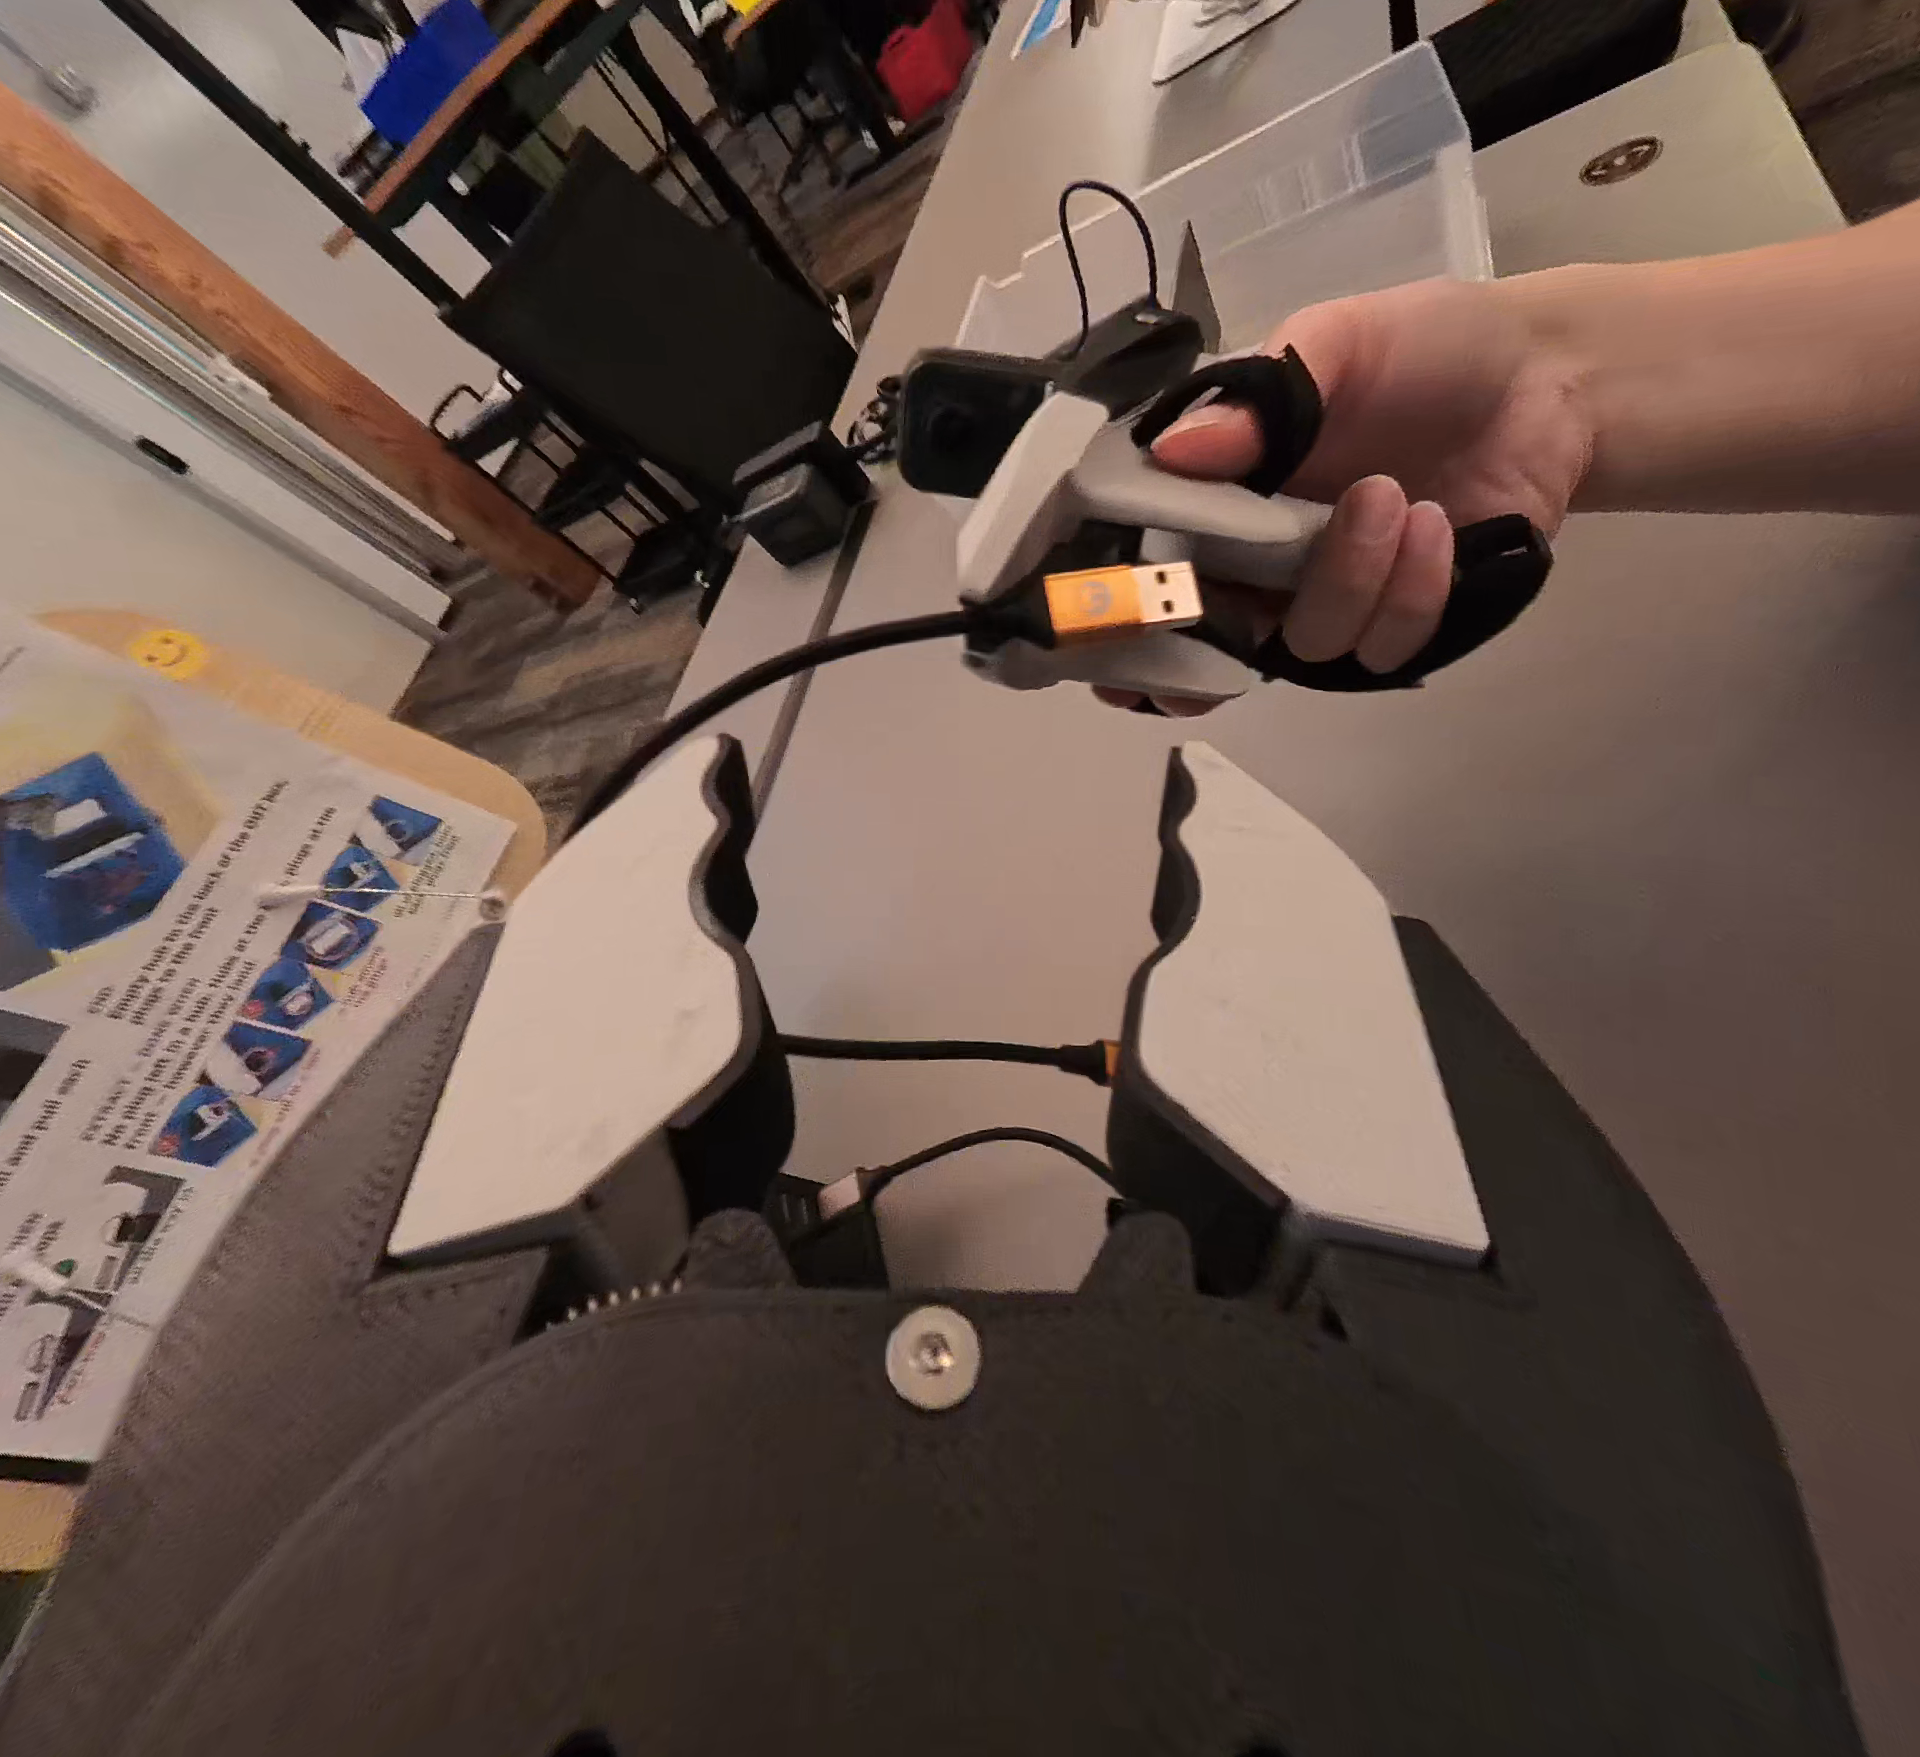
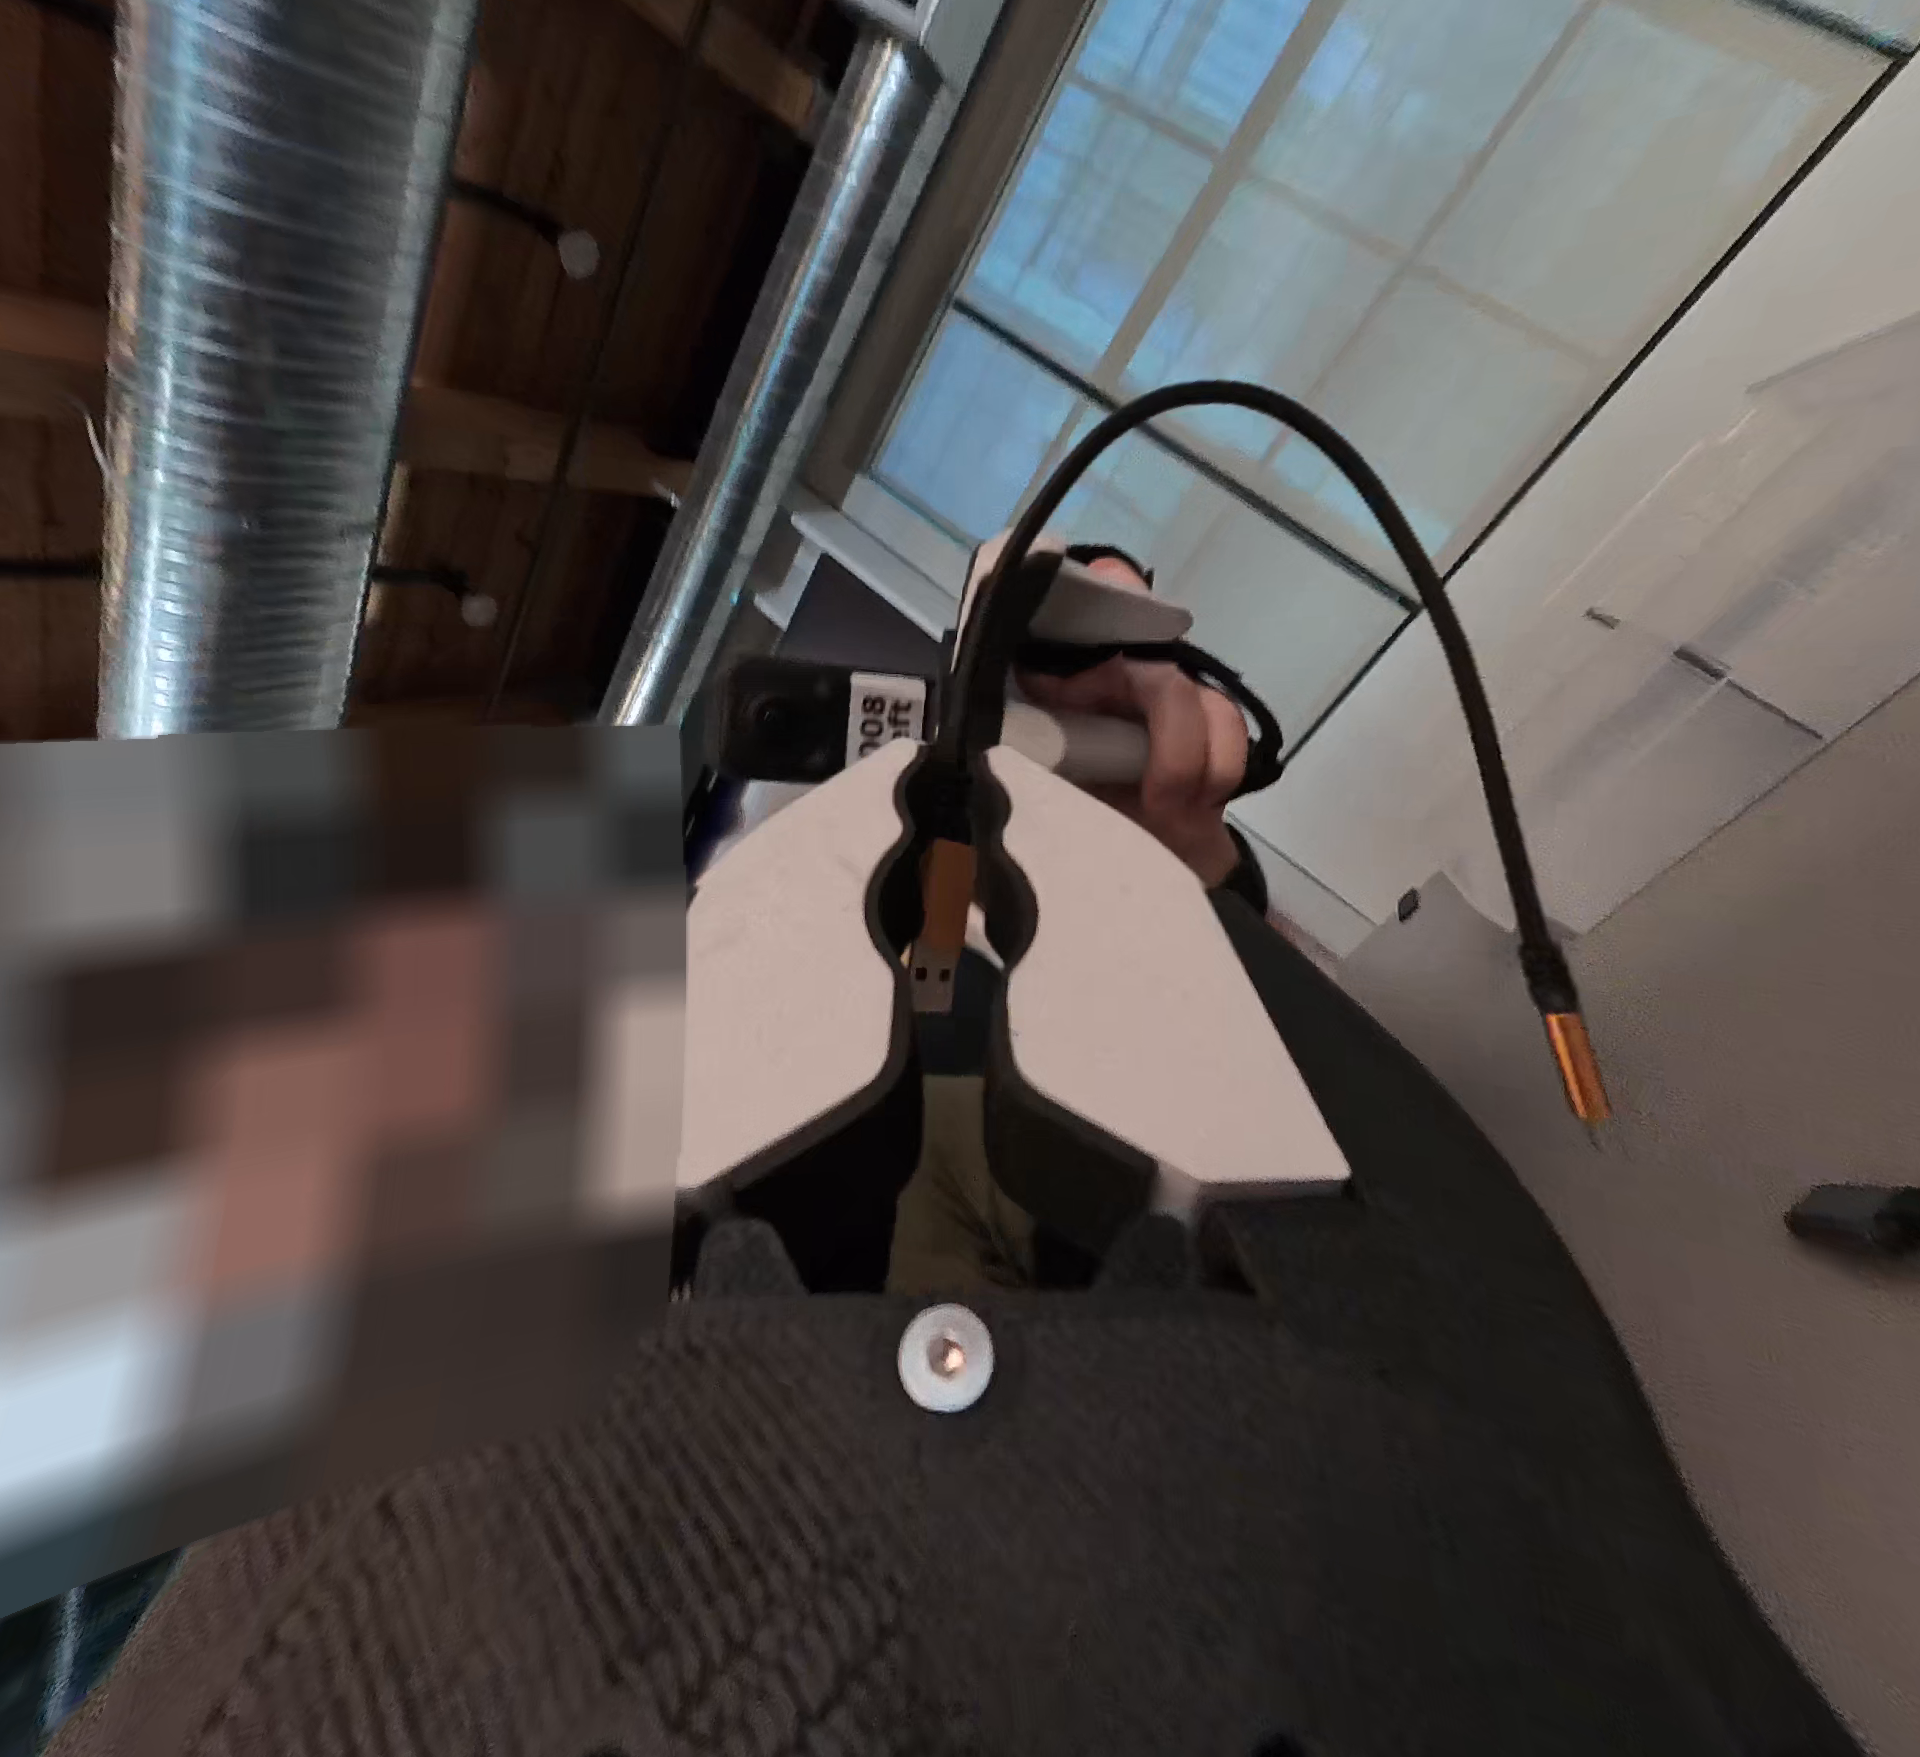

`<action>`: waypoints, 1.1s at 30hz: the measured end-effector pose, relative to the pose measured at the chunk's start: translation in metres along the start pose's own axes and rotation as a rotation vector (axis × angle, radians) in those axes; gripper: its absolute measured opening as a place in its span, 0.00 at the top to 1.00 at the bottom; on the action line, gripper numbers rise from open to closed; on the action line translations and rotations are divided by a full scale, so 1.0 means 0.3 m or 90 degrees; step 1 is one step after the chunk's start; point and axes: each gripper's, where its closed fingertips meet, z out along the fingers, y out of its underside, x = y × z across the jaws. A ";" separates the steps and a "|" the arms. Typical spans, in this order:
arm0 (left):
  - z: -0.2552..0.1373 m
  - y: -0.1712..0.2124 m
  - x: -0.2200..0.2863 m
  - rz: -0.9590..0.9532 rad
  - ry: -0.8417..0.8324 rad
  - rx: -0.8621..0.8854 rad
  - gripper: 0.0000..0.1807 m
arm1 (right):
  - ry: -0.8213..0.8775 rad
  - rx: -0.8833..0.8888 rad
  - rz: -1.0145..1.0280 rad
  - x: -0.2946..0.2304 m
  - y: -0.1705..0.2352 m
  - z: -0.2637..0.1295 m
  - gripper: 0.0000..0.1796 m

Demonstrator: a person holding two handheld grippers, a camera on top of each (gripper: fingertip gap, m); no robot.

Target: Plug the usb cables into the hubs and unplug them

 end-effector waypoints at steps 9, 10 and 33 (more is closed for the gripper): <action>0.016 -0.089 -0.003 0.095 -0.121 0.061 0.66 | -0.010 0.211 0.039 0.000 -0.108 -0.011 0.97; 0.017 -0.093 -0.005 0.100 -0.134 0.059 0.67 | -0.008 0.238 0.038 0.001 -0.122 -0.016 0.97; 0.020 -0.031 -0.103 0.147 -0.250 0.004 0.79 | 0.038 0.375 0.022 0.039 -0.161 0.057 0.97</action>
